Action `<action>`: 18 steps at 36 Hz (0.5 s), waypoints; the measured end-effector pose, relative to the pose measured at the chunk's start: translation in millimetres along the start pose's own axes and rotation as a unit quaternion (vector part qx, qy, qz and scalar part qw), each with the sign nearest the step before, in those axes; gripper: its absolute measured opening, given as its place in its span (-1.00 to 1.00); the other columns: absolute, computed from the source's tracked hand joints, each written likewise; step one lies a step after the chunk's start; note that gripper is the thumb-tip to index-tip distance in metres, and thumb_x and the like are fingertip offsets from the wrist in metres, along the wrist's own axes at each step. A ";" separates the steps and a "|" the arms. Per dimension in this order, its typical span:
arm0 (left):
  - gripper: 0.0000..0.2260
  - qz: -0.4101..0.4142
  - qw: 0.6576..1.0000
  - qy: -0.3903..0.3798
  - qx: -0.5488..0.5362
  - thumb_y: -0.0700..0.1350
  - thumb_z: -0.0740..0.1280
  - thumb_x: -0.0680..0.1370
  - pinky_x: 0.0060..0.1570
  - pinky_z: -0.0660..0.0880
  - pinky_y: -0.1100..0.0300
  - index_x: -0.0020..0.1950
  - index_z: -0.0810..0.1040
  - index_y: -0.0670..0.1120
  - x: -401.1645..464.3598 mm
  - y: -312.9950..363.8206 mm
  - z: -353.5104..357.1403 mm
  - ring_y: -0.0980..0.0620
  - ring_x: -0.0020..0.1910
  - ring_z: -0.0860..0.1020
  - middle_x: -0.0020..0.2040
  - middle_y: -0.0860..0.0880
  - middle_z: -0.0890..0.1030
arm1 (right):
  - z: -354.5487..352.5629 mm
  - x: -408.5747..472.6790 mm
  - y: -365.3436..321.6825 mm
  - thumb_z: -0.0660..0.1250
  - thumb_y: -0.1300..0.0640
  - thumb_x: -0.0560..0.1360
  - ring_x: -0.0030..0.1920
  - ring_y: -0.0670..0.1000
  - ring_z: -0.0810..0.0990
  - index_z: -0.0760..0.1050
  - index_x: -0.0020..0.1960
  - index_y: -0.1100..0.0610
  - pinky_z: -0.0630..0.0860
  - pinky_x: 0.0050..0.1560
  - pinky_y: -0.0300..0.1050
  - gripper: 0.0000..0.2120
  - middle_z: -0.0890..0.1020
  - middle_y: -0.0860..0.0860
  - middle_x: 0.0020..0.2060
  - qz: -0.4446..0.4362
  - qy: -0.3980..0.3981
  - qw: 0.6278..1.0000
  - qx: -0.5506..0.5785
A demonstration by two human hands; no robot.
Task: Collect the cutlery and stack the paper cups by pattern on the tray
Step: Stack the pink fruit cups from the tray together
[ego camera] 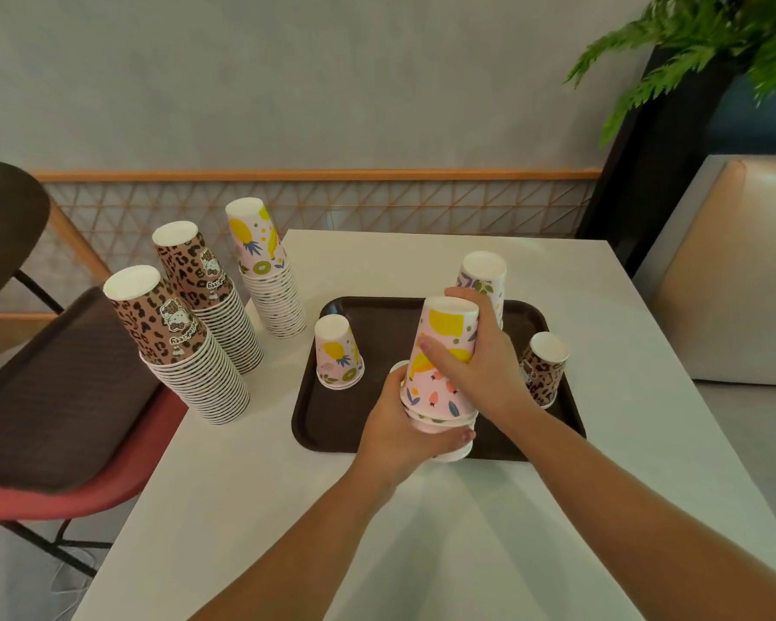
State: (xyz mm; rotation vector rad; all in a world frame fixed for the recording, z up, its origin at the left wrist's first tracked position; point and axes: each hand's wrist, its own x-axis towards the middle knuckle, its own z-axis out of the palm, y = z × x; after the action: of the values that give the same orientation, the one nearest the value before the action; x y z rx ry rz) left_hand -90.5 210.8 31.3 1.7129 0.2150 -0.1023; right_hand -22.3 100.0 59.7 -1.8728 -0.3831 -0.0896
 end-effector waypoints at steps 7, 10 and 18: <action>-0.28 -0.018 1.000 0.008 0.010 -0.16 0.60 0.23 -0.09 0.48 0.39 0.27 0.33 0.08 -0.1 -3.1 -0.9 0.18 0.05 0.53 0.06 0.18 0.53 | -7.9 14.2 -12.8 0.40 0.07 0.43 -0.17 -0.28 0.56 0.23 0.18 -0.09 0.46 -0.23 -0.51 -0.56 0.52 -0.22 -0.13 -0.024 0.057 0.998 0.018; -0.29 -0.019 0.999 0.012 0.023 -0.15 0.61 0.22 -0.08 0.49 0.38 0.26 0.33 0.07 1.3 -5.8 -2.2 0.19 0.05 0.52 0.07 0.15 0.53 | -15.8 25.3 -25.3 0.38 0.11 0.45 -0.19 -0.34 0.57 0.25 0.20 -0.04 0.50 -0.25 -0.44 -0.58 0.52 -0.22 -0.14 -0.047 0.096 0.993 0.046; -0.28 -0.020 0.999 0.011 0.042 -0.14 0.58 0.27 -0.04 0.49 0.37 0.33 0.31 0.01 5.4 -7.2 -6.9 0.11 0.12 0.51 0.15 0.11 0.51 | -42.8 69.1 -44.5 0.36 0.20 0.48 -0.05 -0.32 0.52 0.15 0.33 0.28 0.49 -0.07 -0.36 -0.45 0.43 -0.14 0.00 -0.143 0.257 0.952 0.081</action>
State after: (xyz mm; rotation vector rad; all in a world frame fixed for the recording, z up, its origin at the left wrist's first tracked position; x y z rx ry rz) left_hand -87.1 219.1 24.4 1.7947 0.2631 -0.1237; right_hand 34.7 87.6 131.6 -1.5487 -0.2847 -0.7082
